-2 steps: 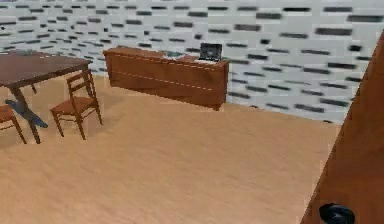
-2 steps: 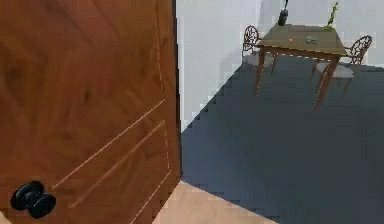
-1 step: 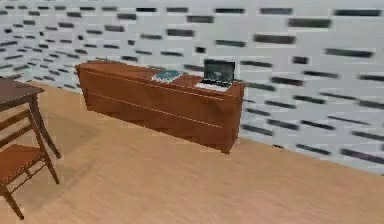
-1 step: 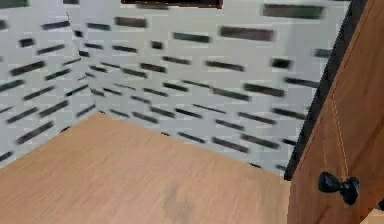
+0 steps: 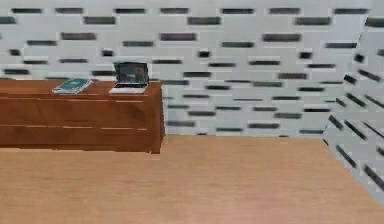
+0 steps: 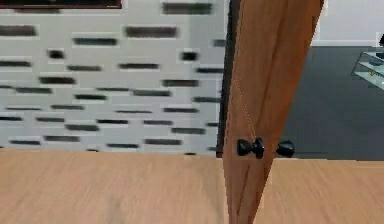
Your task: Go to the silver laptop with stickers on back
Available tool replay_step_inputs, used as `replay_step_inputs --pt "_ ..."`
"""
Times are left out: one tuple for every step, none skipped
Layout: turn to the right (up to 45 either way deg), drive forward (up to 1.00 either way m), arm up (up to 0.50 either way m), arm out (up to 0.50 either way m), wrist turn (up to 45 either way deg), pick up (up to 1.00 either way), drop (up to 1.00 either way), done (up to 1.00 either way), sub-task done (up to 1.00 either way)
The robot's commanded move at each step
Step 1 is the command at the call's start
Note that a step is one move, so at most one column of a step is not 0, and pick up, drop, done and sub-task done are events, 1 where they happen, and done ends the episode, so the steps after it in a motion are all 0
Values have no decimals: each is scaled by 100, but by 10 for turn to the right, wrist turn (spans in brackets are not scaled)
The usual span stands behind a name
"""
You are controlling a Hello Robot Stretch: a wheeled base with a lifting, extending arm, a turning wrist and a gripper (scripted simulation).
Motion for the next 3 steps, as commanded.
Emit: replay_step_inputs --pt "0 5 0 0 0 0 0 0 0" --pt "-30 0 0 0 0 0 0 0 0" --pt "0 100 0 0 0 0 0 0 0"
